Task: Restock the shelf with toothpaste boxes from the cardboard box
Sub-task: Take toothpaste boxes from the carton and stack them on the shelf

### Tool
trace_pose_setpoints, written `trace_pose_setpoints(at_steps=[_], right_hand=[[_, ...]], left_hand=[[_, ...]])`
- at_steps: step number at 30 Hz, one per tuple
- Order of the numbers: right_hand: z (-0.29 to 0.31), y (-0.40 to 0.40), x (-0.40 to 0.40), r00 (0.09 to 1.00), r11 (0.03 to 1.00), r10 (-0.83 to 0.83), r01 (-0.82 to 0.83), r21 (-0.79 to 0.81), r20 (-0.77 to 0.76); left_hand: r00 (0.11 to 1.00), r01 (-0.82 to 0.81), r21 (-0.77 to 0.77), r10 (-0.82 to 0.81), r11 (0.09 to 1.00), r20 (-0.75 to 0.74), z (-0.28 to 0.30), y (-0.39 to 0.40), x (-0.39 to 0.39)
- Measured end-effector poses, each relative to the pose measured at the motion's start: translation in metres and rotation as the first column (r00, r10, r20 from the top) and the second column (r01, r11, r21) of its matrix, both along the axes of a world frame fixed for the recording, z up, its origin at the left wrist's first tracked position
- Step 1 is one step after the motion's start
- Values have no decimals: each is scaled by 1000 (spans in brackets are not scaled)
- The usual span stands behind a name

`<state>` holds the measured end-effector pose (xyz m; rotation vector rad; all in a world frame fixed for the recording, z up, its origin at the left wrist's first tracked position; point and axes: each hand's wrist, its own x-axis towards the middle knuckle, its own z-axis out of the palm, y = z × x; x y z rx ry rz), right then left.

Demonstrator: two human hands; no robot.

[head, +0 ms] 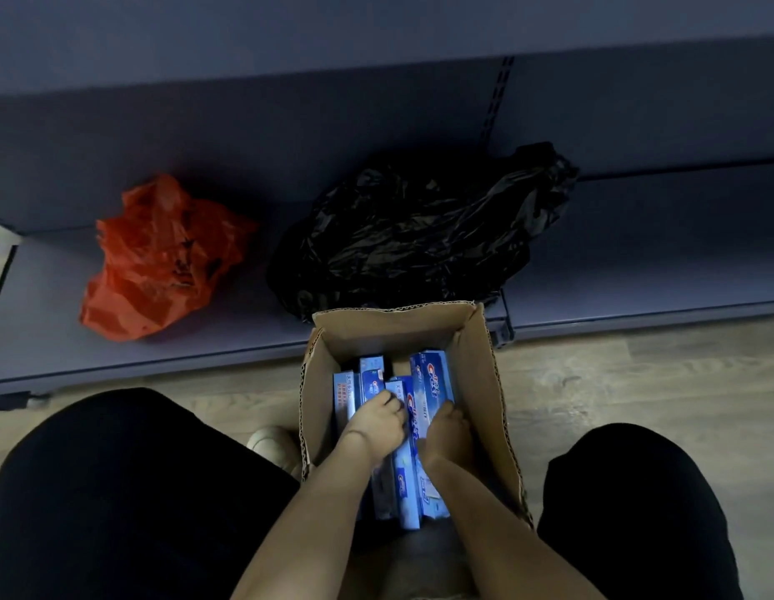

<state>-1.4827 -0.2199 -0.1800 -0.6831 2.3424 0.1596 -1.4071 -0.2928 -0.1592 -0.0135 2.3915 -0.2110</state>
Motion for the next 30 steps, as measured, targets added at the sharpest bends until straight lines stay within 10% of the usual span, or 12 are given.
trace_pose_setpoints(at_steps=[12,30], right_hand=[[85,-3,-1,986,996,-84,89,-26,142],[460,1,-8,971,954,222,-235,-189,-86]], left_hand=[[992,129,-47,-130,991,-10,66,3,-8],[902,-96,-114,38,989,-431,442,-13,21]])
